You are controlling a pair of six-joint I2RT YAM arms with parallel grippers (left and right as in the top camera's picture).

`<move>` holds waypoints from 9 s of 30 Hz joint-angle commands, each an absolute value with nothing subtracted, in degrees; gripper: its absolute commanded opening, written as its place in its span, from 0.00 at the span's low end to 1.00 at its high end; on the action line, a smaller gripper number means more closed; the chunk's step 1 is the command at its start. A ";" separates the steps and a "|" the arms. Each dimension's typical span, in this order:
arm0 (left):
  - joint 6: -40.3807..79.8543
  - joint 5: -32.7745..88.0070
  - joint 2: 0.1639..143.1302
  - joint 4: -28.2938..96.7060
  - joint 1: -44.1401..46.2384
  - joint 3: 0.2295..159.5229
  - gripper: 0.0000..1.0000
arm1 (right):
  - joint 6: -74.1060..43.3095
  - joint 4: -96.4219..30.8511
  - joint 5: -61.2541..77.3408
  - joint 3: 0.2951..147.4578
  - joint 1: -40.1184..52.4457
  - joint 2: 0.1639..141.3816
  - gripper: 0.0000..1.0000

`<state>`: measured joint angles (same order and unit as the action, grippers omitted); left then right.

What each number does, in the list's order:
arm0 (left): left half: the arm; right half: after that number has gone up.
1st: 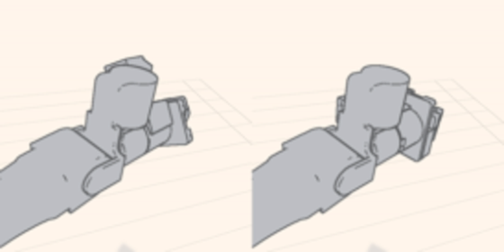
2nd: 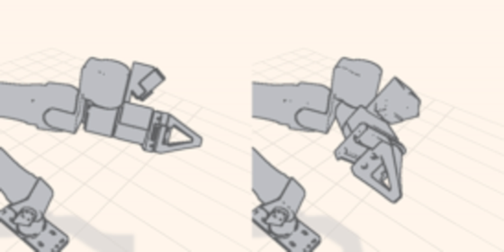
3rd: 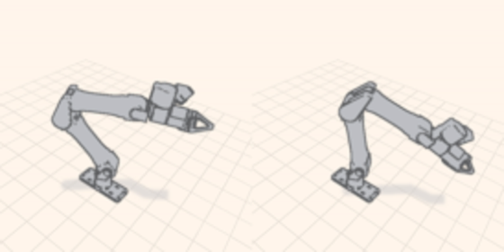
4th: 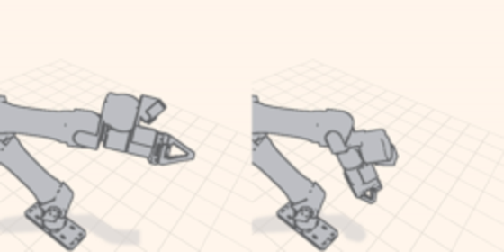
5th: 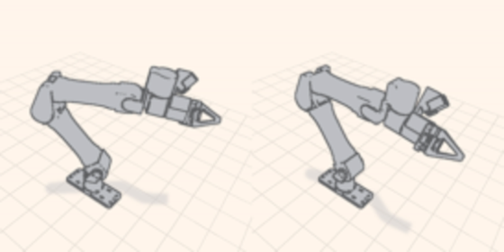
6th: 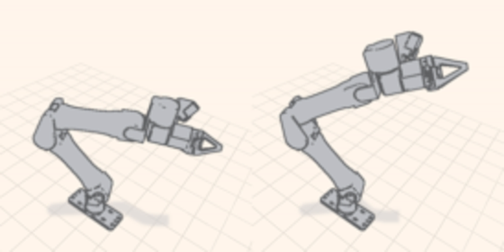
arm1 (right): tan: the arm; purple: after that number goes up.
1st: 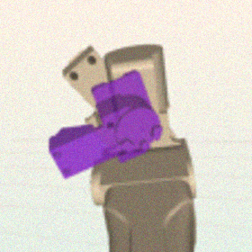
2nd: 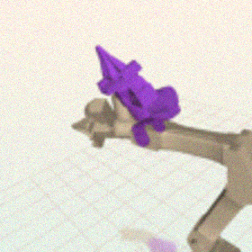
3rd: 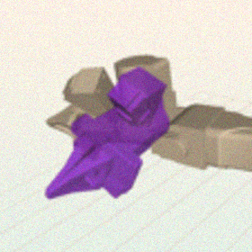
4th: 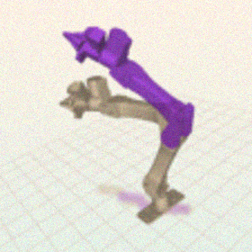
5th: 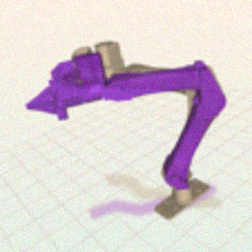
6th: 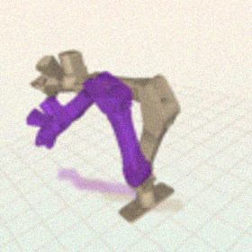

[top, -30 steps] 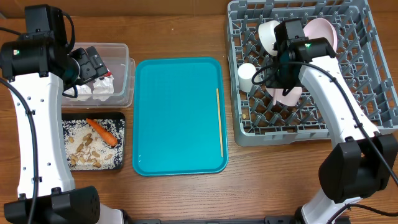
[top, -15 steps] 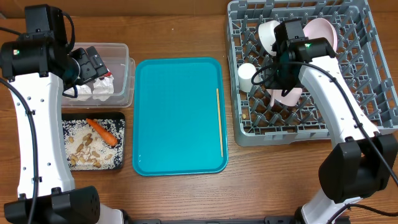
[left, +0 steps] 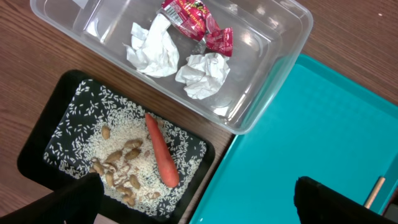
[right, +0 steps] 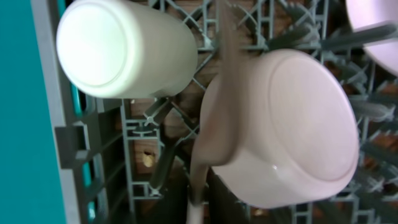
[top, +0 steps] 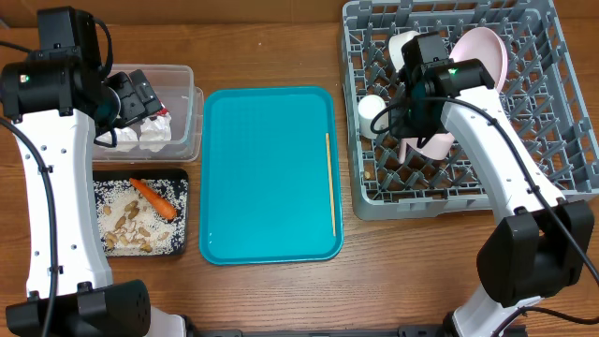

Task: Sort waste into correct bins and load items into the dishwasher
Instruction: 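Carry the fork to the rack and drop it near the pink bowl, then move the right gripper back over the wooden chopstick on the tray, then lower the right gripper and close it on the wooden chopstick, then lift the chopstick with the right gripper and carry it over the rack, then lower the chopstick into the rack beside the pink bowl and release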

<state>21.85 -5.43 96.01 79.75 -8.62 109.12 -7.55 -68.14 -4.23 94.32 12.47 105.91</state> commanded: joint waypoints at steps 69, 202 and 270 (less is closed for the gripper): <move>20.80 -5.76 95.46 79.83 -8.45 109.97 1.00 | -24.32 -58.67 -0.38 86.08 36.80 112.81 0.40; 20.78 -5.76 95.46 79.83 -8.45 109.97 1.00 | -14.46 -82.56 -14.13 117.08 16.21 118.63 0.04; 20.80 -5.76 95.46 79.83 -8.45 109.97 1.00 | -8.93 -79.83 -5.45 120.70 15.03 107.28 1.00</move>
